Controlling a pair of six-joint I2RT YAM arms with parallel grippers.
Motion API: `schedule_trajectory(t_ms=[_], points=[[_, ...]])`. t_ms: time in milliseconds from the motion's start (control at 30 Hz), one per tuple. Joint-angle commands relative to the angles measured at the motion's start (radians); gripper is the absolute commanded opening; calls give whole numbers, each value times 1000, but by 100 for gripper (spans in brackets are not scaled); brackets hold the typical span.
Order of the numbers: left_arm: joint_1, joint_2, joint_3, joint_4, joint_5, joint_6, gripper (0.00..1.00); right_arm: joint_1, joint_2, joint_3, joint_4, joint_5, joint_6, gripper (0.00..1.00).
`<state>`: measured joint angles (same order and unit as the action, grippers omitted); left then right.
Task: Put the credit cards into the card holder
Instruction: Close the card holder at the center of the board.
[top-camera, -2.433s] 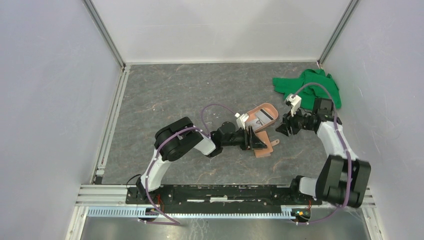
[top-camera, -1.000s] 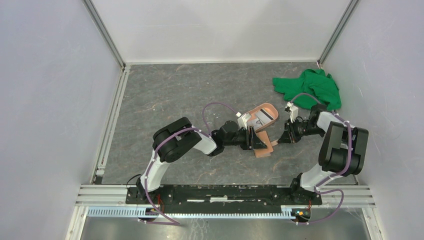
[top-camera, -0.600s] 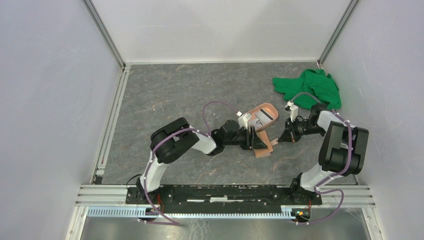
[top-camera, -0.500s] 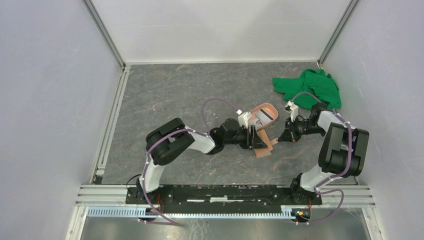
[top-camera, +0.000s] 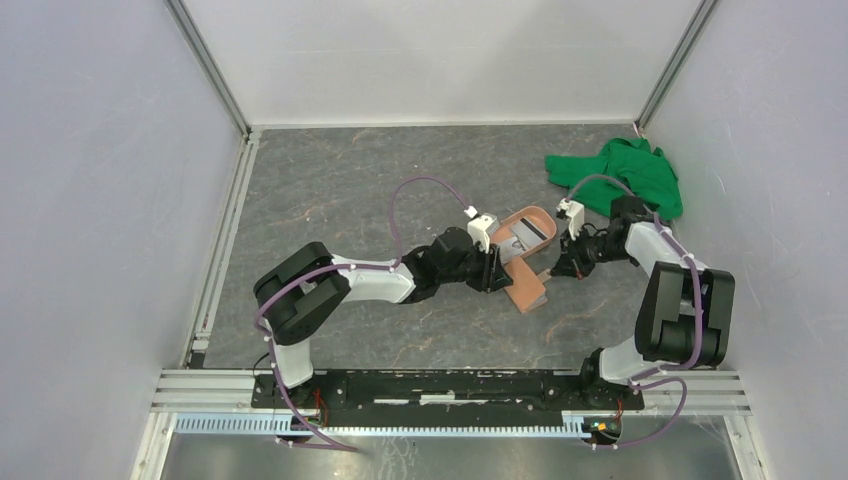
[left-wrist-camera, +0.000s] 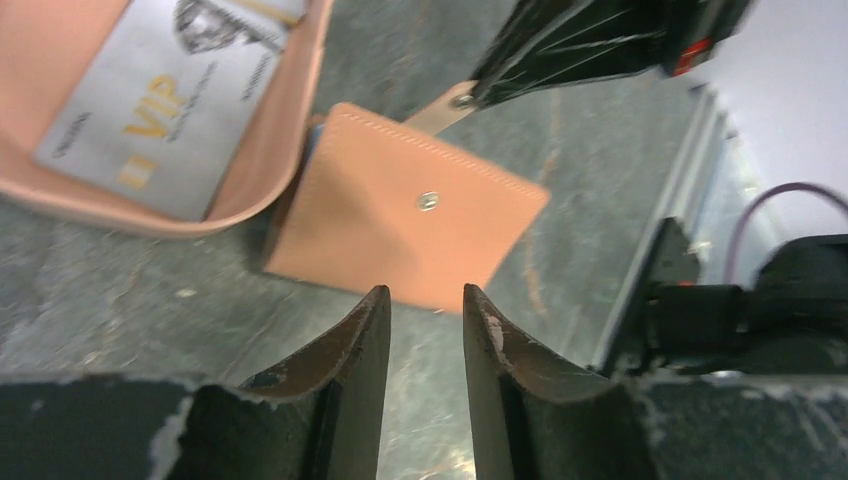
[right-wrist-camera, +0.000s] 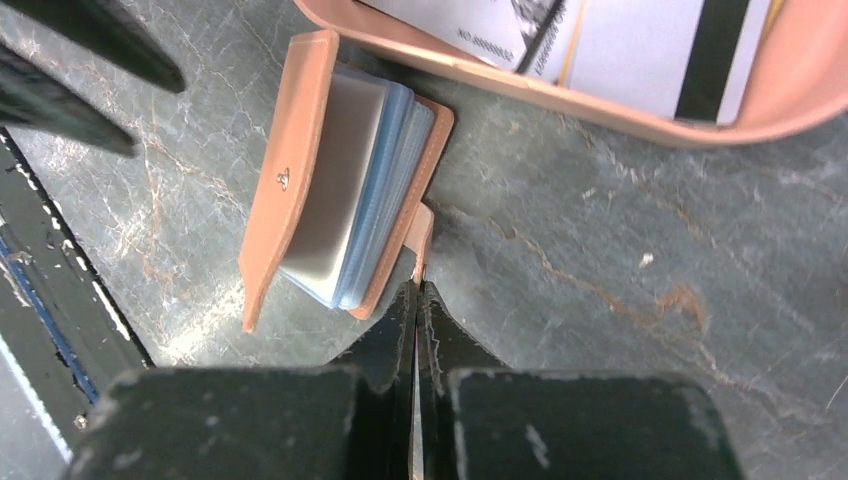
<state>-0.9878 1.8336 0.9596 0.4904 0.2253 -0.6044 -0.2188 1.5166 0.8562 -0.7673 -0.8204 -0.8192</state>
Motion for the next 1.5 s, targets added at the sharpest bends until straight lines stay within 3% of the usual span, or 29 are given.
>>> schedule_trajectory(t_ms=[0,233,600,933,1067,1300,1467], points=[[6,-13,56,-173,-126,204,39,61,-56,26,76,55,11,0],[8,-22,45,-220,-167,269,40,203,-64,27,105,79,4,0],[7,-54,-1,-126,-142,244,41,359,-27,51,93,61,-21,0],[6,-25,37,-83,-89,193,40,370,-38,92,126,141,21,0],[6,56,97,-135,-70,192,34,369,-32,103,112,122,1,0],[5,112,108,-139,-52,188,32,369,-16,101,82,99,-32,0],[4,133,115,-197,-116,182,30,370,-40,93,62,64,-71,0]])
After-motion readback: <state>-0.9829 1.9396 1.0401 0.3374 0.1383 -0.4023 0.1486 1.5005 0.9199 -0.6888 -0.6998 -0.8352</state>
